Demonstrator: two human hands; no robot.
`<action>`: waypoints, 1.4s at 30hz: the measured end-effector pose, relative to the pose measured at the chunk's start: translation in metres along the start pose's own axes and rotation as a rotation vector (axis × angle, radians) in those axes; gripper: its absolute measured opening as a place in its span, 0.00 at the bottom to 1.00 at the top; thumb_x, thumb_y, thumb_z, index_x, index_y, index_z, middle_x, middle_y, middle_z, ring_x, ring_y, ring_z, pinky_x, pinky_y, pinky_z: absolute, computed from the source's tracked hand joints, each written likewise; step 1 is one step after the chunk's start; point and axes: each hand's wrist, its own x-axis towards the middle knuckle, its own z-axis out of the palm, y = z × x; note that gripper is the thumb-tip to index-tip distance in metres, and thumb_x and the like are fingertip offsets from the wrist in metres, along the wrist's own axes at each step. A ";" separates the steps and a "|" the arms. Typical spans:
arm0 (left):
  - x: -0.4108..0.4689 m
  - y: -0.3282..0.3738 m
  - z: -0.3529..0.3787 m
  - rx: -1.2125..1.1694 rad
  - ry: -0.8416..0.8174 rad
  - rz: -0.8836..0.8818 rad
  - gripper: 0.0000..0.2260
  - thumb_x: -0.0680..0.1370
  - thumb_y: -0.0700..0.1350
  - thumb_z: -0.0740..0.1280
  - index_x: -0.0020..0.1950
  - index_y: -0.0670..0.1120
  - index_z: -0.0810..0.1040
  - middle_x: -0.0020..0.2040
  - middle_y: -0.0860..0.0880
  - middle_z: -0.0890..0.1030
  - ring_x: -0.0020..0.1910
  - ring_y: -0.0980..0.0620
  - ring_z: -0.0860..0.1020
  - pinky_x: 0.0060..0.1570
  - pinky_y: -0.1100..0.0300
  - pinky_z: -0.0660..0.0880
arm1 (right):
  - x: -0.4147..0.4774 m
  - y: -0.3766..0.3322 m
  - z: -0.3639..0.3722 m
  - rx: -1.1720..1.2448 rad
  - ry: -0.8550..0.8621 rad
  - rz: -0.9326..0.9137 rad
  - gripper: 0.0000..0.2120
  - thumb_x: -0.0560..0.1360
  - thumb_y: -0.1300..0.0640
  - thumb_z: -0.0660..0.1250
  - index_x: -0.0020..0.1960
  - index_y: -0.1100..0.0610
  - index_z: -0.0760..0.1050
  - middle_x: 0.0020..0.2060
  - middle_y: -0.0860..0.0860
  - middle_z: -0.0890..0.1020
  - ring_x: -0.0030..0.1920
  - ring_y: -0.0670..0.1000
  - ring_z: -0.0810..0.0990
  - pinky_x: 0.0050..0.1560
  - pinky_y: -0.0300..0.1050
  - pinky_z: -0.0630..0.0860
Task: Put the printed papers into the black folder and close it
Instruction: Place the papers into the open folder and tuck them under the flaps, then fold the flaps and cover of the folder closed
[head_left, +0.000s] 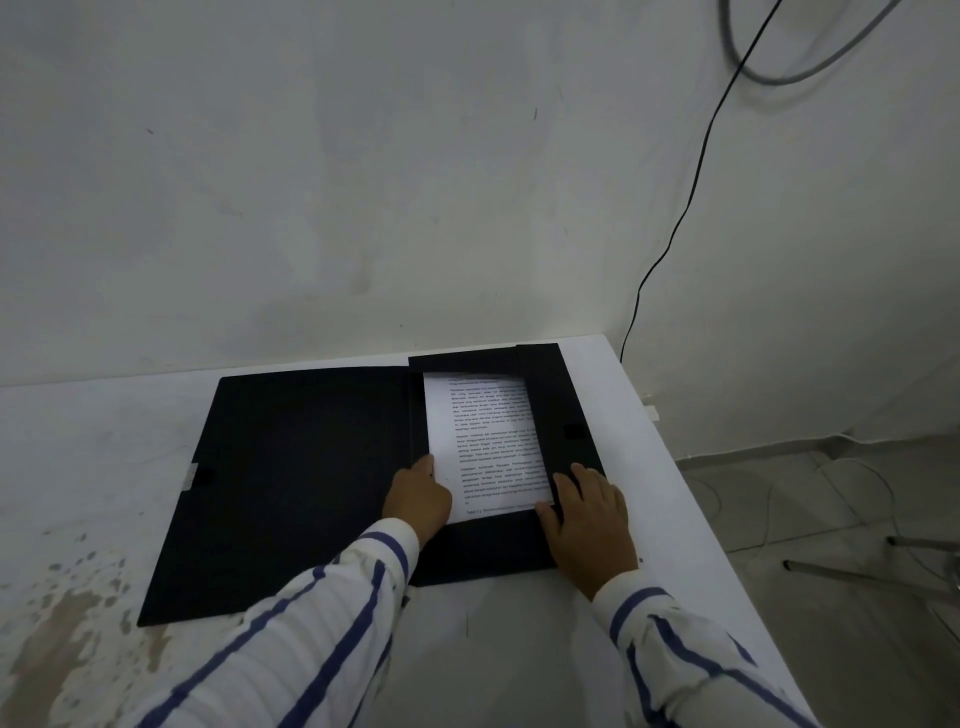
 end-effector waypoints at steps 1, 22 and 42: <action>0.000 0.001 0.000 0.011 -0.005 -0.006 0.22 0.75 0.34 0.55 0.69 0.44 0.70 0.63 0.39 0.74 0.55 0.40 0.77 0.56 0.51 0.77 | 0.000 0.000 0.000 0.000 -0.001 0.000 0.22 0.77 0.45 0.59 0.65 0.57 0.68 0.67 0.59 0.71 0.69 0.60 0.65 0.70 0.58 0.60; -0.022 -0.046 -0.063 -0.093 0.049 -0.150 0.24 0.77 0.37 0.61 0.74 0.45 0.64 0.70 0.41 0.71 0.62 0.42 0.75 0.60 0.54 0.74 | -0.002 -0.089 0.006 0.070 -0.019 -0.230 0.21 0.78 0.47 0.56 0.66 0.57 0.67 0.68 0.57 0.70 0.70 0.56 0.63 0.73 0.55 0.57; -0.030 -0.155 -0.185 0.093 0.270 -0.489 0.19 0.70 0.47 0.62 0.58 0.39 0.75 0.61 0.37 0.74 0.60 0.36 0.72 0.62 0.49 0.71 | -0.026 -0.229 0.085 -0.040 -0.352 -0.308 0.26 0.75 0.46 0.62 0.70 0.53 0.60 0.73 0.57 0.60 0.73 0.60 0.55 0.72 0.58 0.57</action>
